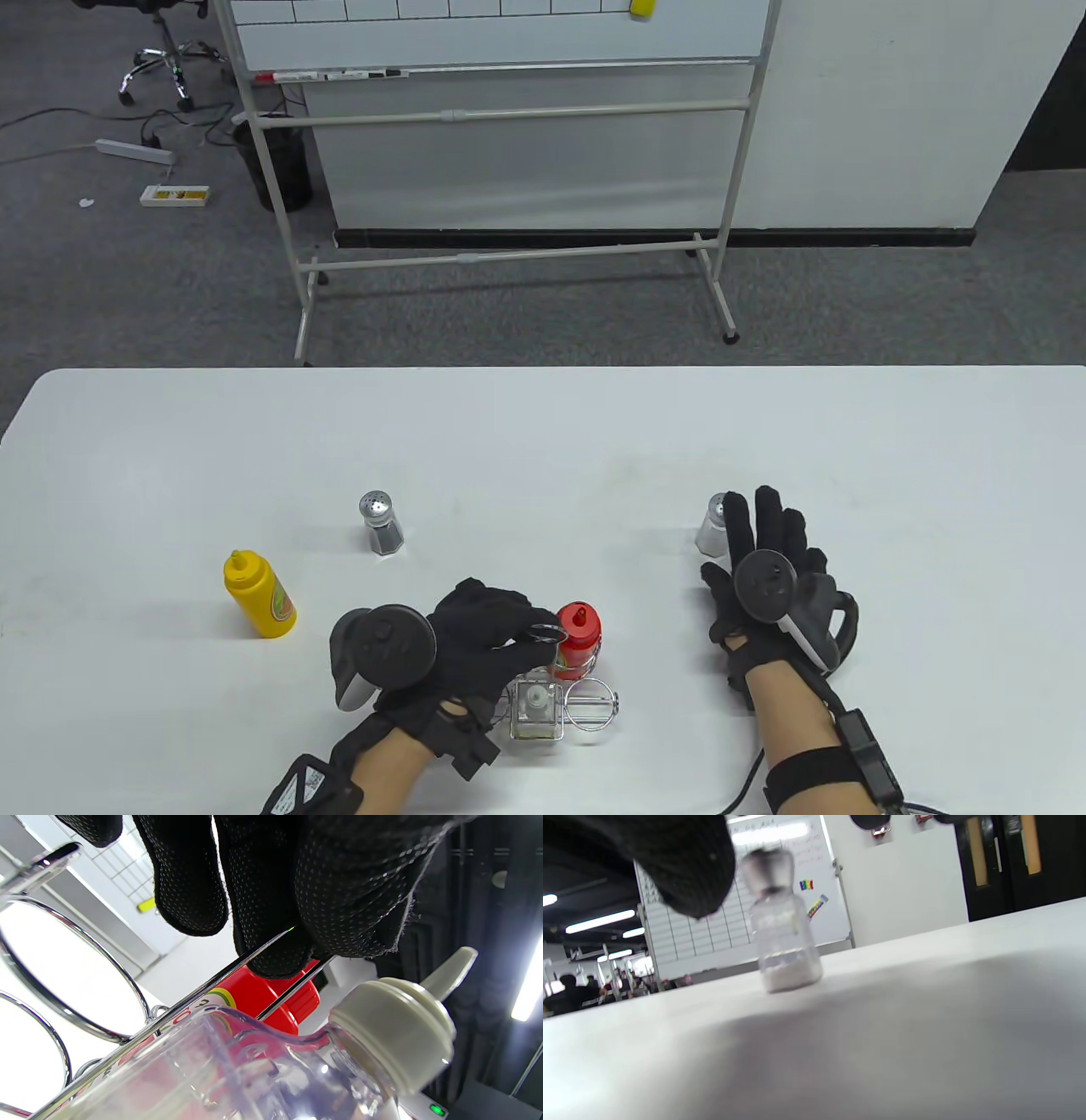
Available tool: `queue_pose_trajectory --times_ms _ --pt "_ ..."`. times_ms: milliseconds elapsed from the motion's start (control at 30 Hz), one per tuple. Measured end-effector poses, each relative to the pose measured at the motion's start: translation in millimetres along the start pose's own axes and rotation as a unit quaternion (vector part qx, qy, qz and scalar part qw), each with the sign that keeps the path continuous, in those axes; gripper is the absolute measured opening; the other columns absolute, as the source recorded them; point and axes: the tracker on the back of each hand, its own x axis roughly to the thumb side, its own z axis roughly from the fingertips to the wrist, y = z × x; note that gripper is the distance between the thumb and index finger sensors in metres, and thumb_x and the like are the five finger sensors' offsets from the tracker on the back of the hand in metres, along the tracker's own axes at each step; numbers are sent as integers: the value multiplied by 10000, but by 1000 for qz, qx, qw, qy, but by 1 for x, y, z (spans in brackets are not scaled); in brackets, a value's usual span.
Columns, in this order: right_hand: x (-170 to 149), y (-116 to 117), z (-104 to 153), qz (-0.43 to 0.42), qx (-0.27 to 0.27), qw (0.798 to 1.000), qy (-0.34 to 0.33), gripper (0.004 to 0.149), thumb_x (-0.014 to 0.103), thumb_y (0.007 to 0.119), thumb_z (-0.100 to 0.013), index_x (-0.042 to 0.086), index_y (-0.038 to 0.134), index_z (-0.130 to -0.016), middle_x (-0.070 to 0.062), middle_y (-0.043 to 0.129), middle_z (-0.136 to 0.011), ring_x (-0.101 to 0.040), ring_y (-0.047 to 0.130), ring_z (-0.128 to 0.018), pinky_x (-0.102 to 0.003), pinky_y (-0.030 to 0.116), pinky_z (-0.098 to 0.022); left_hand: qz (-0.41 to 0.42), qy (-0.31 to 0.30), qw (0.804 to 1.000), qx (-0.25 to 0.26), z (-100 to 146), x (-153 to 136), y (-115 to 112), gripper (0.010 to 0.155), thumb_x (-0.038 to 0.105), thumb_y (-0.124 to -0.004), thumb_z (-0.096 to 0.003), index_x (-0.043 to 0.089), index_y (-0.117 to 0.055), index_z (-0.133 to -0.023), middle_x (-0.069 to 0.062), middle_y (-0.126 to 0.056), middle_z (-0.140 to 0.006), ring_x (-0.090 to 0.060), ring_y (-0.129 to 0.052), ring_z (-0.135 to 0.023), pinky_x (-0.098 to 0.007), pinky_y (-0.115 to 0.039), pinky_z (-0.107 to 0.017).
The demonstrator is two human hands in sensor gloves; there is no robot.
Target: Hold seasoning rack and insert seasoning bottles through ring holders
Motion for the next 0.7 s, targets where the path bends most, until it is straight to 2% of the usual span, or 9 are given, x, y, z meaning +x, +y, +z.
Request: queue_pose_trajectory --times_ms 100,167,233,267,367,500,633,700 --pt "6 6 -5 25 37 999 7 940 482 800 -497 390 86 -1101 57 24 -1178 -379 179 -1137 -712 316 -723 2 2 1000 1 0 -1 1 399 447 -946 -438 283 -975 -801 12 -1075 -685 -347 -941 -818 -722 -510 -689" --pt "4 7 -5 16 61 998 20 916 478 782 -512 408 86 -1104 14 42 -1198 -385 198 -1140 -706 337 -726 4 4 1000 0 0 -2 1 399 447 -947 -437 285 -975 -800 12 -1074 -686 -346 -941 -820 -722 -509 -690" --pt "5 -2 -5 -11 3 1000 17 851 452 800 -502 399 231 -1132 -35 213 -1220 -391 337 -1130 -690 419 -714 1 4 1000 -2 0 -1 1 401 447 -948 -436 285 -974 -801 13 -1074 -686 -346 -942 -819 -722 -510 -690" --pt "5 -5 -6 -12 -6 1000 16 807 456 800 -499 394 299 -1129 -47 291 -1220 -396 371 -1121 -684 434 -711 -1 3 1000 -2 0 -1 1 400 447 -948 -436 286 -975 -801 13 -1074 -686 -345 -941 -820 -722 -509 -690" --pt "6 -7 -7 -14 2 1000 7 778 497 790 -506 410 309 -1112 -51 322 -1228 -386 394 -1127 -677 453 -710 -4 2 1000 -4 0 -1 0 399 449 -947 -437 287 -974 -801 15 -1074 -686 -343 -942 -820 -721 -509 -691" --pt "10 -9 -10 -30 -26 999 -9 703 474 810 -496 402 423 -1078 -6 435 -1213 -386 567 -1082 -648 554 -681 -6 1 1000 -5 0 -1 -1 399 449 -947 -437 286 -974 -801 13 -1075 -686 -347 -941 -819 -722 -510 -690" --pt "21 -11 -10 -15 -85 996 -36 593 407 875 -465 359 588 -981 -59 596 -1138 -380 765 -951 -626 624 -641 -11 1 1000 -5 0 0 -1 400 448 -947 -437 285 -974 -801 15 -1075 -685 -344 -942 -819 -722 -510 -690" --pt "29 -10 -7 17 -132 990 -40 529 344 921 -432 315 686 -906 -68 698 -1073 -366 882 -826 -576 709 -579 -12 2 1000 -4 0 0 -1 399 449 -947 -437 287 -975 -800 14 -1075 -685 -346 -941 -819 -723 -509 -689"
